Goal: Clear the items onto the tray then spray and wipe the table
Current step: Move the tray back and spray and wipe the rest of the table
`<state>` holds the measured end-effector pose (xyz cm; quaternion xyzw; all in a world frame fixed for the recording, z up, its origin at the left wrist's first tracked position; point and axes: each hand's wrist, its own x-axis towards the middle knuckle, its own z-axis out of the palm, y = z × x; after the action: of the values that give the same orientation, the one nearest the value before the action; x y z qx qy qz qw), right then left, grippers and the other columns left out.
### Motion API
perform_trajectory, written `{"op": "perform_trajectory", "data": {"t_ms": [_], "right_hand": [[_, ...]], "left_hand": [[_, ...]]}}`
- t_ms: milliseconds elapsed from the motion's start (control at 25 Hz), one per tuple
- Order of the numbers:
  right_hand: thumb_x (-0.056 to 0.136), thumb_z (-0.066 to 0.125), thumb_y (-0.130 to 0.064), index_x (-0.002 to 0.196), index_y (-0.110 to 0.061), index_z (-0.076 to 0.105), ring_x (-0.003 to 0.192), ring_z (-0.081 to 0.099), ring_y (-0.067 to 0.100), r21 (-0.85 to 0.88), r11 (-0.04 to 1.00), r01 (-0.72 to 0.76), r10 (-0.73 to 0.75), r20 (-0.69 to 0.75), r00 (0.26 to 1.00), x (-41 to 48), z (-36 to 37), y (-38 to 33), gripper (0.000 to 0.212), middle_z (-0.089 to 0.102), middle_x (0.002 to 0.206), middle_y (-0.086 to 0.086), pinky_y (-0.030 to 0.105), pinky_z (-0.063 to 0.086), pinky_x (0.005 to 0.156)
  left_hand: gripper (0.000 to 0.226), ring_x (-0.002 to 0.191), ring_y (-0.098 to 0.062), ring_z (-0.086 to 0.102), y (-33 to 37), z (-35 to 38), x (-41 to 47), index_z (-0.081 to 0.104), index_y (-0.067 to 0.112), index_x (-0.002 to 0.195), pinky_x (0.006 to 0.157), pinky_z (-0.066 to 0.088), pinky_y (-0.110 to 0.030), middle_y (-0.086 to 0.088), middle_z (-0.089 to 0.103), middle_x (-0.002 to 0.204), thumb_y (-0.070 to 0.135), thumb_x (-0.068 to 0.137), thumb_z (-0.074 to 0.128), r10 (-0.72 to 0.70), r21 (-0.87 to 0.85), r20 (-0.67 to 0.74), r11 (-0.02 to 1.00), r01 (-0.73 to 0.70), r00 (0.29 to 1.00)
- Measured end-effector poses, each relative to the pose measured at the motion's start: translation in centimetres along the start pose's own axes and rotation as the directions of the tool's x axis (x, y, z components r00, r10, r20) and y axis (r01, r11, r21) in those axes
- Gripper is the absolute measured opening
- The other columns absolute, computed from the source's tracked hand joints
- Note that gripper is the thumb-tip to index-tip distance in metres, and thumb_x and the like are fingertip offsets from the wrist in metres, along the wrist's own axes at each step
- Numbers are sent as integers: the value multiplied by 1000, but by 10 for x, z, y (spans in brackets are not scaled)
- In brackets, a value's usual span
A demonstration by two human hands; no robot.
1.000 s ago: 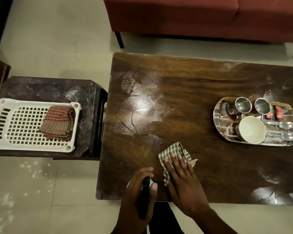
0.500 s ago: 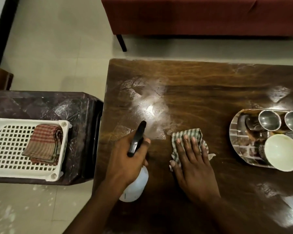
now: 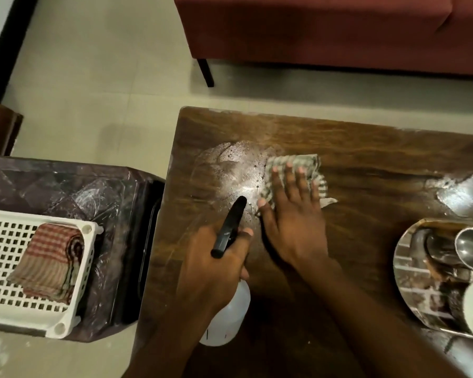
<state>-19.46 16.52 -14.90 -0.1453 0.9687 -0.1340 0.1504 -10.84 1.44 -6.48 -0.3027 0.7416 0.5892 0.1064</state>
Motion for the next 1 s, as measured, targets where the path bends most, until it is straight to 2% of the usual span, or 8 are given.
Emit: {"op": "perform_trajectory", "data": {"t_ms": [160, 320, 440, 560, 680, 840, 920, 1000], "right_hand": [[111, 14, -63, 171, -34, 3, 165, -14, 17, -163, 775, 611, -564, 256, 785, 19, -25, 30, 67, -6, 179, -2, 48, -2, 135], [109, 11, -65, 171, -33, 5, 166, -7, 29, -160, 982, 102, -98, 32, 995, 90, -47, 58, 70, -3, 179, 12, 53, 0, 135], [111, 16, -56, 171, -25, -3, 164, -14, 34, -100, 988, -117, 116, -13, 993, 124, -34, 3, 70, -9, 178, 15, 52, -6, 133], [112, 24, -51, 171, -25, 1, 164, -17, 29, -185, 914, 361, -331, 174, 928, 123, -19, -56, 69, -13, 178, 10, 45, -14, 130], [113, 22, -57, 171, -34, 12, 165, -13, 20, -106, 631, 768, -694, 364, 621, 129, -32, -40, 63, -9, 179, 0, 43, -10, 133], [110, 9, -64, 170, -33, -3, 165, -11, 24, -189, 928, 321, -294, 158, 943, 148, -45, -6, 68, -9, 178, 4, 55, 3, 134], [111, 12, -59, 170, -29, -6, 164, -13, 28, -142, 981, 130, -117, 93, 989, 163, -36, -35, 68, -9, 178, 6, 54, -4, 134], [112, 14, -57, 169, -27, -10, 164, -16, 29, -129, 960, 247, -226, 159, 961, 173, -24, -80, 69, -14, 178, 7, 53, -9, 132]], "left_hand": [[30, 49, -30, 70, 10, -6, 17, 71, 18, 72, 60, 59, -44, -15, 72, 59, 36, 96, 70, 41, -33, -4, 999, -41, 999], [29, 48, -31, 66, 20, -16, 36, 70, 16, 77, 60, 57, -45, -25, 71, 67, 40, 93, 69, 13, -89, -25, 996, -15, 1000], [41, 45, -30, 67, 25, -21, 51, 66, 8, 63, 67, 62, -50, -18, 66, 53, 28, 98, 72, -22, -54, -65, 998, 19, 998], [39, 45, -29, 68, 29, -28, 56, 69, 8, 65, 69, 65, -53, -16, 70, 57, 27, 99, 71, 5, -3, -64, 1000, -5, 998], [30, 43, -27, 66, 25, -36, 54, 74, 14, 74, 63, 63, -48, -19, 75, 67, 26, 101, 69, 51, -5, -76, 999, -52, 996], [23, 41, -26, 62, 17, -46, 48, 70, 17, 77, 54, 56, -42, -24, 70, 67, 35, 91, 67, 72, -76, -122, 994, -82, 990], [26, 41, -27, 62, 12, -49, 46, 68, 15, 75, 54, 59, -45, -21, 66, 63, 38, 88, 65, 54, -80, -139, 995, -66, 989], [34, 43, -31, 65, 7, -53, 42, 64, 13, 67, 58, 61, -50, -16, 64, 57, 40, 88, 65, 30, -55, -129, 998, -37, 991]]}}
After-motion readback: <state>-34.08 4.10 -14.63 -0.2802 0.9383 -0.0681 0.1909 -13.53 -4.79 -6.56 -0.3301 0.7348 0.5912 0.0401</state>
